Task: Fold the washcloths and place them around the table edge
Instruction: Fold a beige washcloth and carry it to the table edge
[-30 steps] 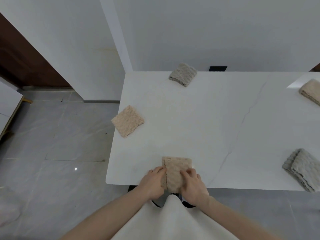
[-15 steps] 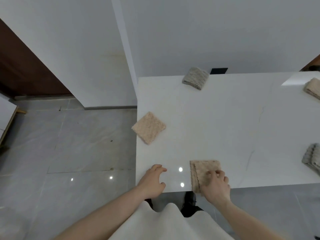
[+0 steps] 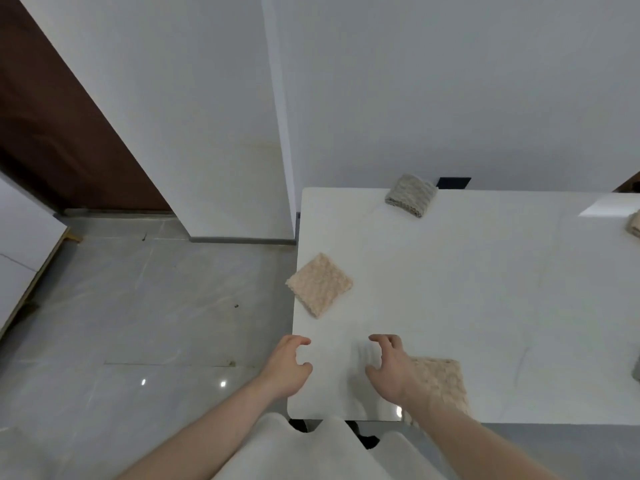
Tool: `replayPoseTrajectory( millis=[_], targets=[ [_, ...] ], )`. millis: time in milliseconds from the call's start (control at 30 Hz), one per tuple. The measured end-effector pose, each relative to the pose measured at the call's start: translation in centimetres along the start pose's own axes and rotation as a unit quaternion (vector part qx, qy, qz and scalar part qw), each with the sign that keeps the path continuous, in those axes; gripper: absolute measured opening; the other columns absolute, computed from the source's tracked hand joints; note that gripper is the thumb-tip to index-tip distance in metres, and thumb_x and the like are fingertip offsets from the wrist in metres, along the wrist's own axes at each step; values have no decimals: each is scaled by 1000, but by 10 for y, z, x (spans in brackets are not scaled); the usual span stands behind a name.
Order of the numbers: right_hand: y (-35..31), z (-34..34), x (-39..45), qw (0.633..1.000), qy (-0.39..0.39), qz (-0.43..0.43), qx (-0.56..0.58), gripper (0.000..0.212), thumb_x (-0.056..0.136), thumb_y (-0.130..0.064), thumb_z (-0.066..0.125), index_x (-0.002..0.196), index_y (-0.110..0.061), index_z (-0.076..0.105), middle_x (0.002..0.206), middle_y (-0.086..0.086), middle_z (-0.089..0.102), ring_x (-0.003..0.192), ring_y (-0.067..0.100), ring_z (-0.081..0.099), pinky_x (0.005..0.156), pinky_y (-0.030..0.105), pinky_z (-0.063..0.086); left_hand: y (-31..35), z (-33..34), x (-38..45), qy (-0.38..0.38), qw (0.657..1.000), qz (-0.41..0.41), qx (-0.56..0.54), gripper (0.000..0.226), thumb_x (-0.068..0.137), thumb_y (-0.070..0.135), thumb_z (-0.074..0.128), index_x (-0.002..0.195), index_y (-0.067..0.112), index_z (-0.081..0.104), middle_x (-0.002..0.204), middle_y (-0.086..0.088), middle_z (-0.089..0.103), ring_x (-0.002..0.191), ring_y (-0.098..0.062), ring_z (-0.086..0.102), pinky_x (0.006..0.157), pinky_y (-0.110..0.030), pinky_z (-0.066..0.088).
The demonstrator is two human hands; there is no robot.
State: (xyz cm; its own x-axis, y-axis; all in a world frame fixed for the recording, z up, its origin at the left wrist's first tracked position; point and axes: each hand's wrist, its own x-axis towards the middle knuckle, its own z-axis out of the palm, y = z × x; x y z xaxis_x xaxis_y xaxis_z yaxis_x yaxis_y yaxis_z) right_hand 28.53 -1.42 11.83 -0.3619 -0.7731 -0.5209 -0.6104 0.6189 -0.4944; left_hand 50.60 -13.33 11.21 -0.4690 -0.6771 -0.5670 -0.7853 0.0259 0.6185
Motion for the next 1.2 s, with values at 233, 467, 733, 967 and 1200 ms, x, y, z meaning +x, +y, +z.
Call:
replayPoseTrajectory(
  millis=[233,467,733,967,1200],
  targets=[
    [-8,-11,42,1000,-20,-10,1,63,84,-23,58,144,-21,39,146,4,28,106,25,62,92,33,49,0,-16,8,35,995,-70,-66,53,91,19,58,142,25,47,141,8,36,118,-17,50,96,-32,49],
    [-38,-26,83,999,7,-4,43,63,84,-22,60,144,-24,41,147,-1,30,106,20,60,87,32,51,8,-40,43,-4,992,-92,-91,55,84,23,57,138,30,48,134,-6,51,105,-24,60,86,-32,51],
    [-78,-25,129,996,41,25,73,62,84,-20,60,143,-27,45,154,-3,30,127,20,51,93,33,50,13,-78,105,-79,991,-75,-77,52,85,23,60,135,36,53,138,3,40,119,-29,60,88,-30,50],
    [-101,-15,166,996,24,49,75,55,87,-26,60,140,-33,50,162,3,23,146,19,32,110,31,35,4,-90,146,-138,987,-59,-57,64,88,22,62,149,32,43,155,2,28,135,-20,44,111,-33,42],
    [-115,-2,177,993,-13,102,54,57,89,-23,50,145,-28,46,158,6,32,149,27,22,118,37,29,-1,-96,168,-171,981,-66,-55,68,89,22,66,152,28,42,159,0,33,143,-21,40,112,-29,39]
  ],
)
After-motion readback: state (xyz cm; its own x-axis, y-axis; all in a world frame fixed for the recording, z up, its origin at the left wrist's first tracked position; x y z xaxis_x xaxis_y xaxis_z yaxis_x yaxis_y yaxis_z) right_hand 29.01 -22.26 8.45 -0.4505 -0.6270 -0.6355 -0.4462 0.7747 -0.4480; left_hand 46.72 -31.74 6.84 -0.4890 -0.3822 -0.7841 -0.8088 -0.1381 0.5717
